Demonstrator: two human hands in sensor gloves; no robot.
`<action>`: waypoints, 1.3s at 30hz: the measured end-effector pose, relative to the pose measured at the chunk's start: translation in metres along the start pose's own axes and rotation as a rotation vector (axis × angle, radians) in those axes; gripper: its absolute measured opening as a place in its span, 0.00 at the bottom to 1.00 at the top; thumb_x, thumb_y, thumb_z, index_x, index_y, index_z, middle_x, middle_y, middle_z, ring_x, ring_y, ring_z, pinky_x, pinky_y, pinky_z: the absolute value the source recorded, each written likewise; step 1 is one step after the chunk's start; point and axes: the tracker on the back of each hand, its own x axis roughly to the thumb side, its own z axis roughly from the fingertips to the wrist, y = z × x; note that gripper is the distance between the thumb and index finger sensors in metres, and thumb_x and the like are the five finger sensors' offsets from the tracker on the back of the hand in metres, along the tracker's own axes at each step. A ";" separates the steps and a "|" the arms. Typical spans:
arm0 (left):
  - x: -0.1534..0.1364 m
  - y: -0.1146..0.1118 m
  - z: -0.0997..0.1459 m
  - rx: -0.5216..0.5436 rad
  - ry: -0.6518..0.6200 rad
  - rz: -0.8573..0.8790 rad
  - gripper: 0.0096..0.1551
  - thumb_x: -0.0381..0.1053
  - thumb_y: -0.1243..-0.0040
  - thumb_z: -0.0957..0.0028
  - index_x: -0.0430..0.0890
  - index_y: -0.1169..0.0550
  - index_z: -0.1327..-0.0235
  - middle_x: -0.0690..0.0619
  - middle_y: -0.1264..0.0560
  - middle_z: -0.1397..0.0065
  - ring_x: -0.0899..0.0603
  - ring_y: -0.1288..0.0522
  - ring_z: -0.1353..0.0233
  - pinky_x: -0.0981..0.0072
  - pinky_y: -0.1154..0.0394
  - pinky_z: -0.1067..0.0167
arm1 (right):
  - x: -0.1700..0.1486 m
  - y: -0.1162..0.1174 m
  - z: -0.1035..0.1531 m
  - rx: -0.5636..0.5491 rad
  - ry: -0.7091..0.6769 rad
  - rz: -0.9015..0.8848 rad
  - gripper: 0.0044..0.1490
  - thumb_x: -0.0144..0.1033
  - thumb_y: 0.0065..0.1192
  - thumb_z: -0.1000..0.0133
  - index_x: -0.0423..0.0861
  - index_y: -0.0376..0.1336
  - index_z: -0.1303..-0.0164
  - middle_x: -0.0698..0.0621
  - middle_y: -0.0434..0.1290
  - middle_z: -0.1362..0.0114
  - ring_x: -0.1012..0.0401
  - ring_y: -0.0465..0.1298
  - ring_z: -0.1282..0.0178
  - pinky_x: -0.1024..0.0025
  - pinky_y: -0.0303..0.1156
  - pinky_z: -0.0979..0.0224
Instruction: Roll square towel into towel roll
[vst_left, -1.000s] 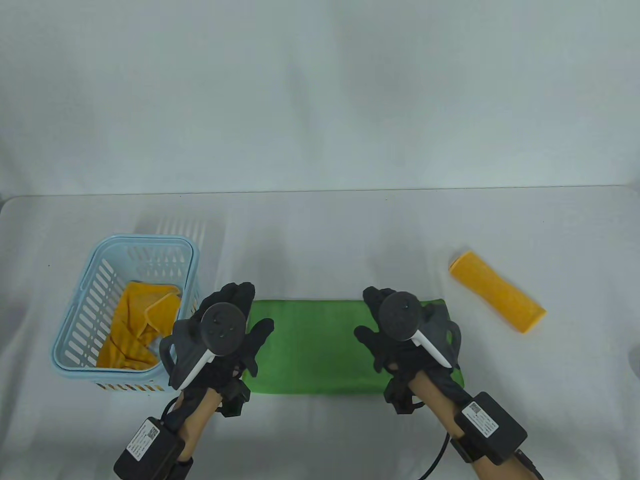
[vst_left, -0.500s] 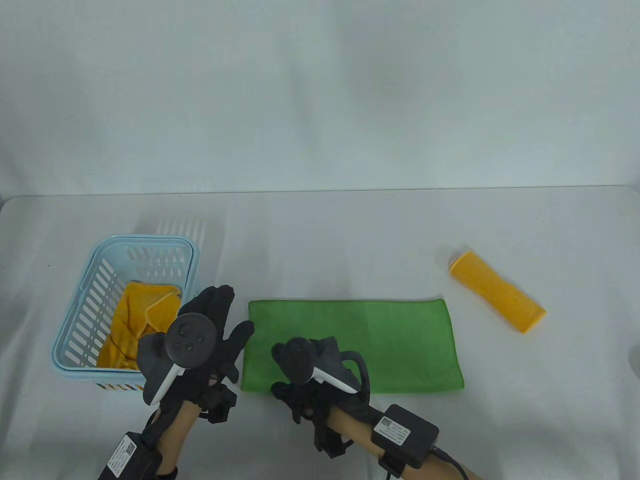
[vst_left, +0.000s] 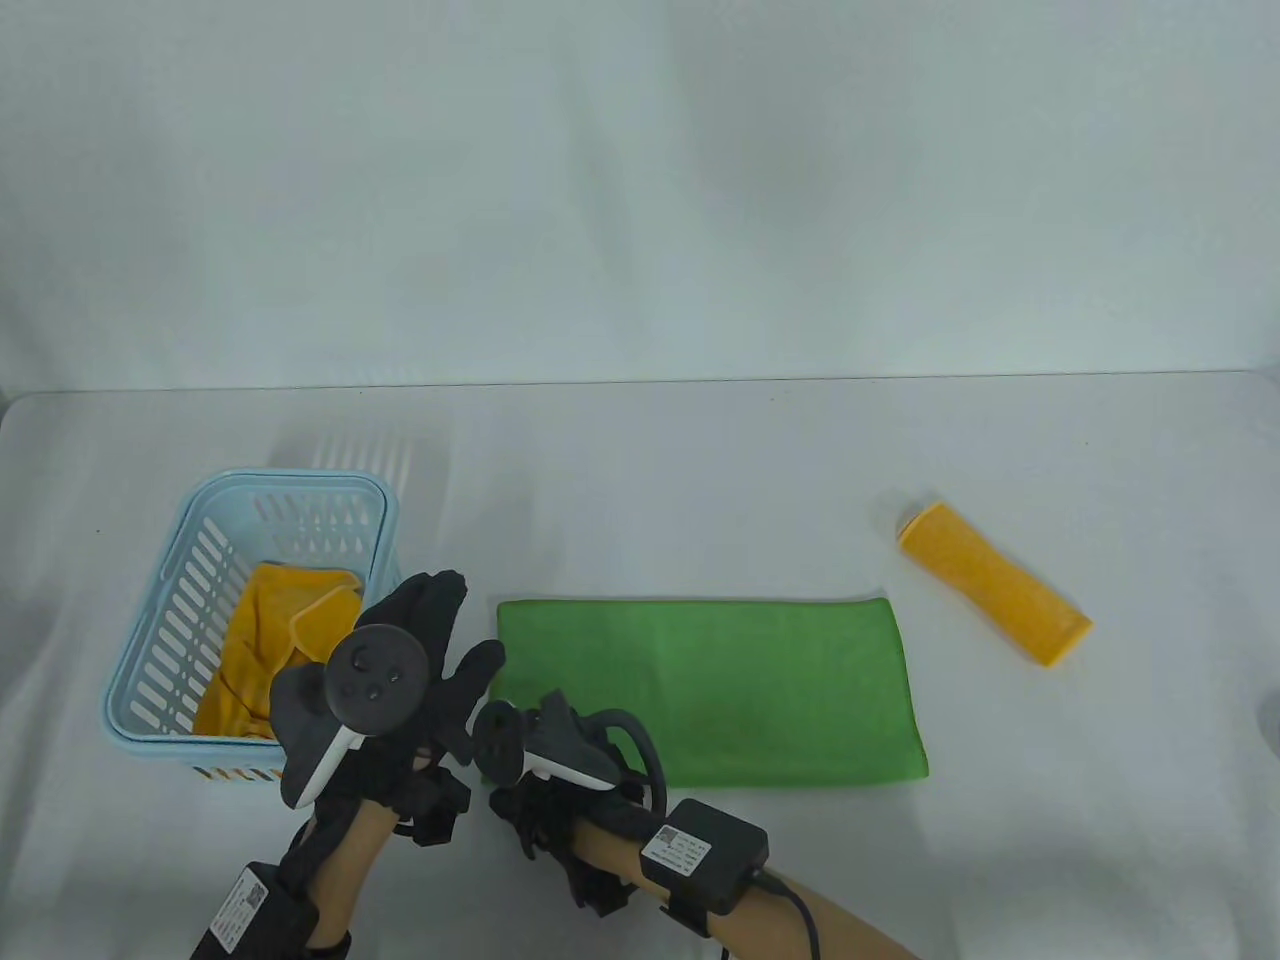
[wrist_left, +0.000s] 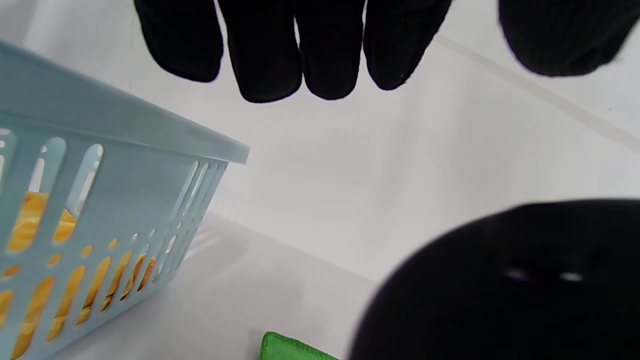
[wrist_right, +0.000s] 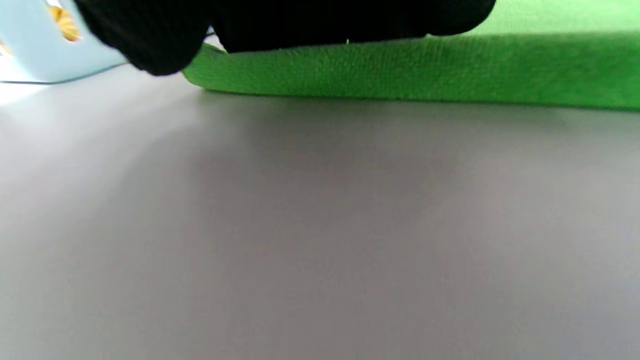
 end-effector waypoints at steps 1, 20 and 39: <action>0.000 0.000 0.000 -0.002 -0.001 0.001 0.47 0.69 0.43 0.59 0.54 0.35 0.24 0.49 0.36 0.18 0.34 0.33 0.21 0.36 0.35 0.28 | 0.001 0.001 -0.003 0.002 0.016 0.014 0.41 0.59 0.64 0.60 0.61 0.57 0.36 0.58 0.63 0.32 0.53 0.64 0.31 0.49 0.61 0.25; 0.000 -0.003 0.000 -0.021 0.009 0.001 0.47 0.69 0.43 0.59 0.54 0.35 0.24 0.49 0.35 0.19 0.34 0.32 0.21 0.37 0.35 0.28 | -0.011 -0.012 -0.014 -0.031 0.062 -0.145 0.24 0.50 0.62 0.55 0.64 0.68 0.48 0.59 0.73 0.40 0.55 0.72 0.38 0.49 0.66 0.30; 0.000 -0.007 -0.001 -0.058 -0.005 0.010 0.45 0.67 0.43 0.59 0.54 0.34 0.25 0.50 0.34 0.20 0.35 0.31 0.22 0.37 0.34 0.28 | -0.072 -0.081 0.052 -0.188 0.044 -0.540 0.23 0.41 0.61 0.55 0.62 0.68 0.49 0.54 0.79 0.50 0.55 0.79 0.50 0.49 0.71 0.37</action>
